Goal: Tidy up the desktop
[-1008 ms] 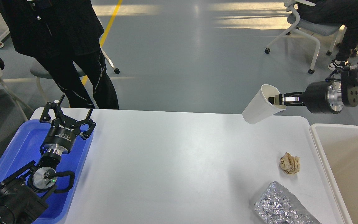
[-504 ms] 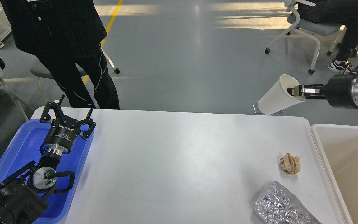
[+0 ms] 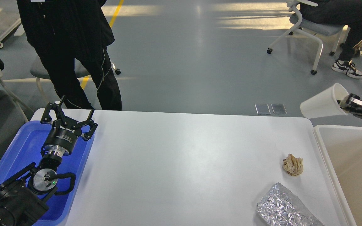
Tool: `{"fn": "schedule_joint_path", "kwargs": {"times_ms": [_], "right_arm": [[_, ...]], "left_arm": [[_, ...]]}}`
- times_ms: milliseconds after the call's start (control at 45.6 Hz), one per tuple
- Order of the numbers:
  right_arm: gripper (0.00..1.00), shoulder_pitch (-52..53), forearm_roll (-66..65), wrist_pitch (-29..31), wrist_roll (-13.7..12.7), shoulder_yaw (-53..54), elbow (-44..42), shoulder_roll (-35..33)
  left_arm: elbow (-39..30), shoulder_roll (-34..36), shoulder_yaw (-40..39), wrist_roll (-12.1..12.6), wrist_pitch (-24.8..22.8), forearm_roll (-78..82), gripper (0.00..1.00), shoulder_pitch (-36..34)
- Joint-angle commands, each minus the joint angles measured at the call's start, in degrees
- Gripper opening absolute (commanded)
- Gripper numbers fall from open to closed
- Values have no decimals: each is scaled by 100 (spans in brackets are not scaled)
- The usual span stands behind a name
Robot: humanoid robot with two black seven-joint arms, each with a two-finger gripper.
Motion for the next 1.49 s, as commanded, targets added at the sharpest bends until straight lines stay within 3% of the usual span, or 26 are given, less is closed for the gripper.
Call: {"fn": "schedule_joint_path", "kwargs": {"times_ms": [0, 373, 723, 1315, 1469], "right_arm": [[0, -670, 1009, -396, 8, -7, -649, -84], [0, -1417, 2609, -405, 26, 2, -2213, 478], [0, -2410, 2768, -379, 70, 608, -3497, 1339], [0, -3395, 2926, -326, 17, 652, -6643, 3528], [0, -3623, 3110, -396, 8, 687, -7004, 3853]], "left_arm": [[3, 0, 0, 0, 1, 0, 100, -1], [3, 0, 0, 0, 1, 0, 100, -1], [3, 0, 0, 0, 1, 0, 100, -1], [3, 0, 0, 0, 1, -9, 100, -1], [3, 0, 0, 0, 1, 0, 100, -1]]}}
